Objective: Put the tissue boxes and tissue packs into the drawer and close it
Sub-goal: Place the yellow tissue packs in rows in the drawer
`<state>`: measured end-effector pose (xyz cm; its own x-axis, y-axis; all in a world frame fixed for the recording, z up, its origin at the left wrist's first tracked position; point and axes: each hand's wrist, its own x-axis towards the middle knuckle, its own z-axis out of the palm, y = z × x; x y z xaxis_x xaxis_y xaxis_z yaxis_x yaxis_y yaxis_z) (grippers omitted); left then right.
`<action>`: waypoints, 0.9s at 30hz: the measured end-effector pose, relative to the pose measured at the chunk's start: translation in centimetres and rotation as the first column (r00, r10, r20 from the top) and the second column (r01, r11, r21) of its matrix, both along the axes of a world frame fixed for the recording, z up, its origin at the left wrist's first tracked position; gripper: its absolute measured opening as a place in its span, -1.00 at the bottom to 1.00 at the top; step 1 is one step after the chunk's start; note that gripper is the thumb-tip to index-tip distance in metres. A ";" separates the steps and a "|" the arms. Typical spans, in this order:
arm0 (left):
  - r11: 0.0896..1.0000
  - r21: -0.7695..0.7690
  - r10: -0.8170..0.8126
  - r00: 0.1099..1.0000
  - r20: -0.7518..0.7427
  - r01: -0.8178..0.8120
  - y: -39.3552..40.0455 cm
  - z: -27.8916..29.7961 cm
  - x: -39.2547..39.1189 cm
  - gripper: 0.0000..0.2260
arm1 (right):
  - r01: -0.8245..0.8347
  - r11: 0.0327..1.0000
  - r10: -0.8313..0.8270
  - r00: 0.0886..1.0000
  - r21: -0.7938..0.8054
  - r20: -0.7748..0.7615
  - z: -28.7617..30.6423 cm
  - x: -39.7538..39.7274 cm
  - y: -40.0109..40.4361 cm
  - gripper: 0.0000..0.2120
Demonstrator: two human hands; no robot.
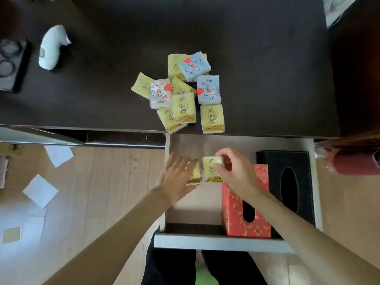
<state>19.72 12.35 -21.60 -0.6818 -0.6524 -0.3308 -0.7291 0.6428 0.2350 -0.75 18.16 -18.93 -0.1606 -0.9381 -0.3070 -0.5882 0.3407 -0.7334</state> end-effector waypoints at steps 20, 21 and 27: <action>0.899 -0.357 -0.253 0.966 0.053 0.255 -3.7 -5.8 0.2 -0.49 | -0.507 0.766 0.625 0.443 0.395 -0.643 -5.0 -0.1 -4.3 -0.11; 0.890 -0.381 -0.251 0.967 0.050 0.250 -4.0 -5.8 0.1 -0.49 | -0.514 0.766 0.620 0.433 0.386 -0.654 -5.2 0.0 -4.6 -0.23; 0.900 -0.399 -0.166 0.985 0.055 0.174 -3.1 -5.5 -0.4 -0.52 | -0.507 0.819 0.554 0.576 0.268 -0.601 -6.0 -0.1 -5.4 -0.57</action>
